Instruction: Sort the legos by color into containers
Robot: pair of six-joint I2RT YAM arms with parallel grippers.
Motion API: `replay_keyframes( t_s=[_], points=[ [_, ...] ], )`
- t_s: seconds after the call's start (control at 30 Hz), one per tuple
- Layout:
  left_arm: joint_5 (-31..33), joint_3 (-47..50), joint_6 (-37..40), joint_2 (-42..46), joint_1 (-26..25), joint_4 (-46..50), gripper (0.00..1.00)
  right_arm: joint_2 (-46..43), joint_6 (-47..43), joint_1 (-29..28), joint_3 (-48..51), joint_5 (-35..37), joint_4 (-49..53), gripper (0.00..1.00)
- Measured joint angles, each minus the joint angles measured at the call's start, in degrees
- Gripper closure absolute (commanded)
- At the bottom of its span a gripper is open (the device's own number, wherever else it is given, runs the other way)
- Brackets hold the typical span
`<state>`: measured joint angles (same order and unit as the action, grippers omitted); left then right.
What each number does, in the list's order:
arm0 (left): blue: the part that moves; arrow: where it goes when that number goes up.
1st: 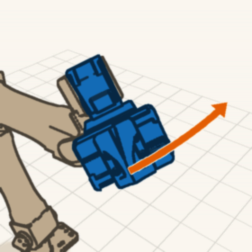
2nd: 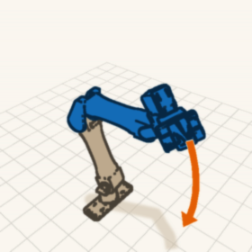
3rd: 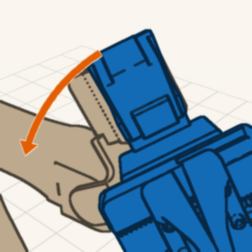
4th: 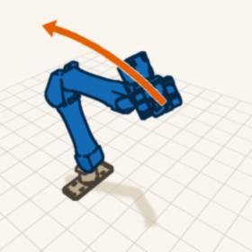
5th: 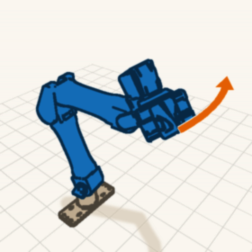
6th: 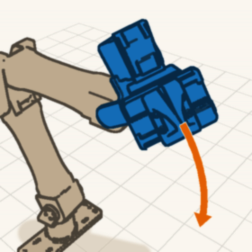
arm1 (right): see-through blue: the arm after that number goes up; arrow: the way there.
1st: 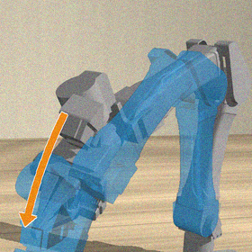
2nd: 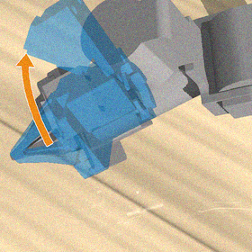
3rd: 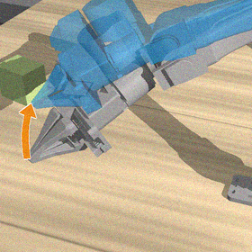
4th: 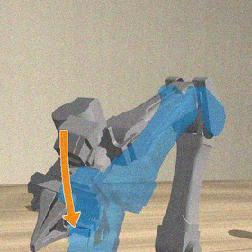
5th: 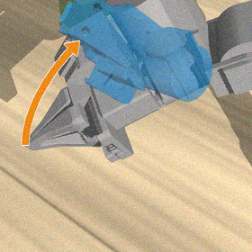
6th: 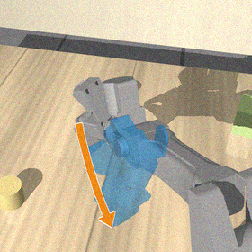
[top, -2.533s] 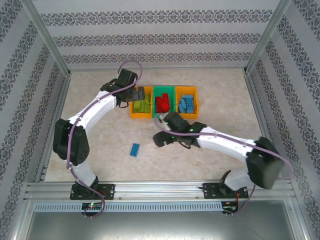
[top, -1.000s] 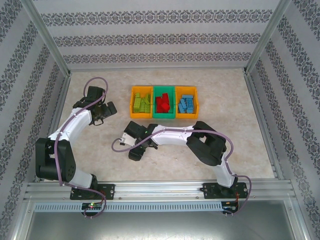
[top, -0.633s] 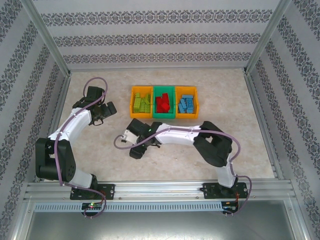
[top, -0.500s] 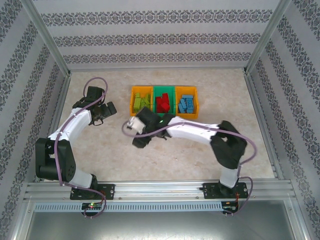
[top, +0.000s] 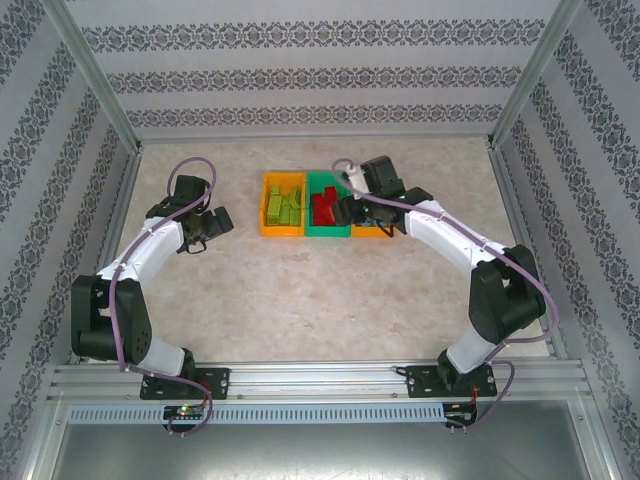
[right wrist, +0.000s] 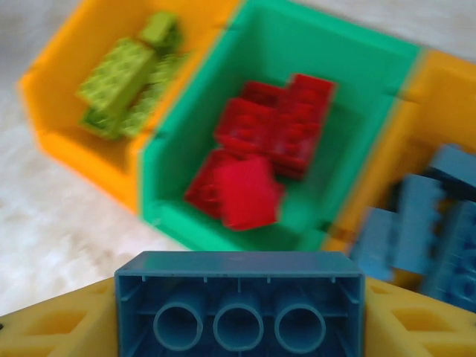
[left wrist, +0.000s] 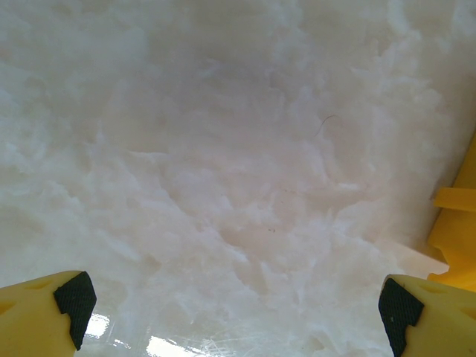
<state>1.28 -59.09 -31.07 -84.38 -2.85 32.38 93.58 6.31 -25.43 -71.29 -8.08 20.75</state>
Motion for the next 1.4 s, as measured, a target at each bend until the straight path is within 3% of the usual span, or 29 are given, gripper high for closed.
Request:
replay_keyframes(
  t_s=[0.27, 0.5, 0.67, 0.83, 0.97, 1.13, 1.27, 1.4],
  points=[
    [0.02, 0.26, 0.0, 0.0, 0.0, -0.26, 0.01, 5.33, 7.69, 6.47, -3.54, 4.24, 3.26, 0.4],
    [0.04, 0.37, 0.0, 0.02, 0.0, -0.31, 0.01, 10.49, 10.69, 7.45, -7.21, 6.56, 6.62, 0.35],
    [0.02, 0.57, 0.0, 0.02, 0.0, -0.33, 0.01, 11.8, 11.78, 7.45, -9.29, 7.67, 7.78, 0.12],
    [0.26, 1.03, 0.02, 0.02, 0.0, -0.31, 0.01, 11.78, 11.87, 7.67, -9.38, 8.68, 7.21, 0.02],
    [0.39, 1.07, 0.44, 0.2, 0.0, -0.31, 0.01, 6.34, 11.04, 7.69, -3.21, 10.82, 3.67, 0.02],
    [2.6, 2.67, 1.64, 2.16, 0.0, -1.4, 0.01, -8.13, 6.1, 9.16, 9.62, 16.61, -4.0, 0.02],
    [5.77, 7.85, 4.13, 6.21, 0.04, -5.7, 0.01, -20.85, 2.03, 15.34, 24.87, 18.84, -16.5, 0.02],
    [6.54, 13.16, 8.04, 9.68, 0.11, -11.78, 0.01, -25.99, -0.42, 21.55, 37.97, 20.74, -28.89, 0.02]
  ],
)
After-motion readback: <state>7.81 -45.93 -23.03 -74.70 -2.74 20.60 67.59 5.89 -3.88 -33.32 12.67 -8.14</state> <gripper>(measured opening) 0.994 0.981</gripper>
